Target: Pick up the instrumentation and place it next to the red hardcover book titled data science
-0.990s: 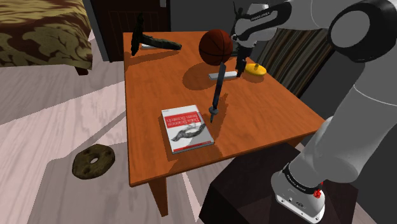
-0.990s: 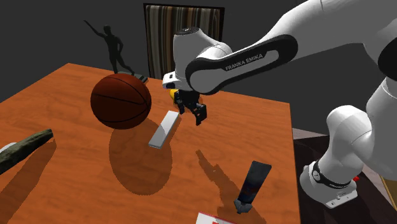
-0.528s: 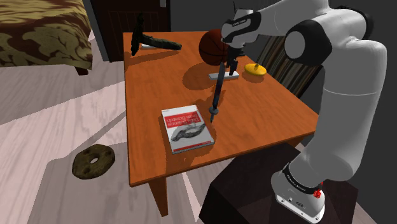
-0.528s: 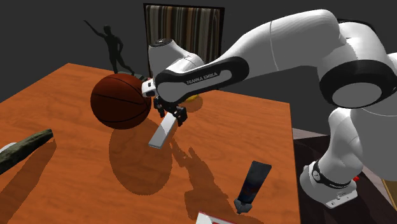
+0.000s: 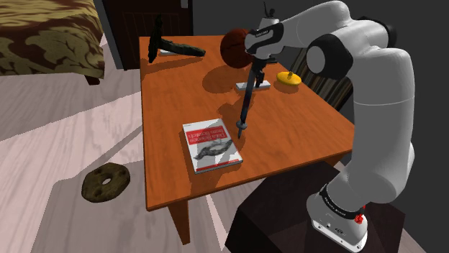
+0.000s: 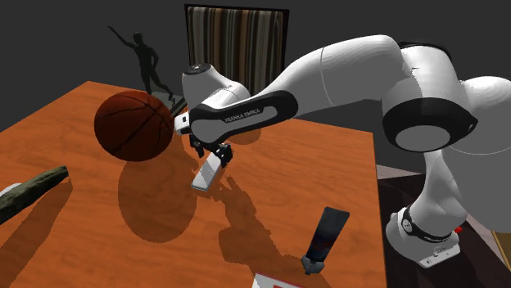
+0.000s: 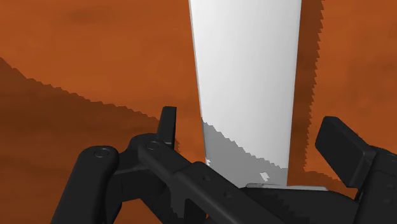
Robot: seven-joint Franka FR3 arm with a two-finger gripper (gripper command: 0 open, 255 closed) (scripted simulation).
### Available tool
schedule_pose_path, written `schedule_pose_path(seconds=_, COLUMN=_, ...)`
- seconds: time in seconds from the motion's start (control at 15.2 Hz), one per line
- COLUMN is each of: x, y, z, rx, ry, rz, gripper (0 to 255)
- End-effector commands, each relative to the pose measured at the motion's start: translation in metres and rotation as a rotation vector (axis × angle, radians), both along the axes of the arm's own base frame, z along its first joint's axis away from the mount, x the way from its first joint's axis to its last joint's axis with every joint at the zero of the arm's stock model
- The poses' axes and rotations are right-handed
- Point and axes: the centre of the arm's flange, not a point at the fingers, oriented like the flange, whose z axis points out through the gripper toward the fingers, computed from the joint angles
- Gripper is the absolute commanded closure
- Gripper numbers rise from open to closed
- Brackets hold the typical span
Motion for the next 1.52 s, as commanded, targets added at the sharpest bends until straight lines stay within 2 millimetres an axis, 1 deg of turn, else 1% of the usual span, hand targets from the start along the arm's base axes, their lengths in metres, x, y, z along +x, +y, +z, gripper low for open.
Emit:
schedule_pose_path(seconds=0.0, x=0.0, y=0.001, z=-0.014, rx=0.0, ry=0.0, rz=0.0, gripper=0)
schedule_pose_path(seconds=0.53, x=0.0, y=0.001, z=-0.014, rx=0.0, ry=0.0, rz=0.0, gripper=0)
schedule_pose_path(seconds=0.59, x=0.0, y=0.001, z=-0.014, rx=0.0, ry=0.0, rz=0.0, gripper=255)
schedule_pose_path(seconds=1.19, x=0.0, y=0.001, z=-0.014, rx=0.0, ry=0.0, rz=0.0, gripper=255)
schedule_pose_path(seconds=1.45, x=0.0, y=0.001, z=0.007, rx=0.0, ry=0.0, rz=0.0, gripper=255)
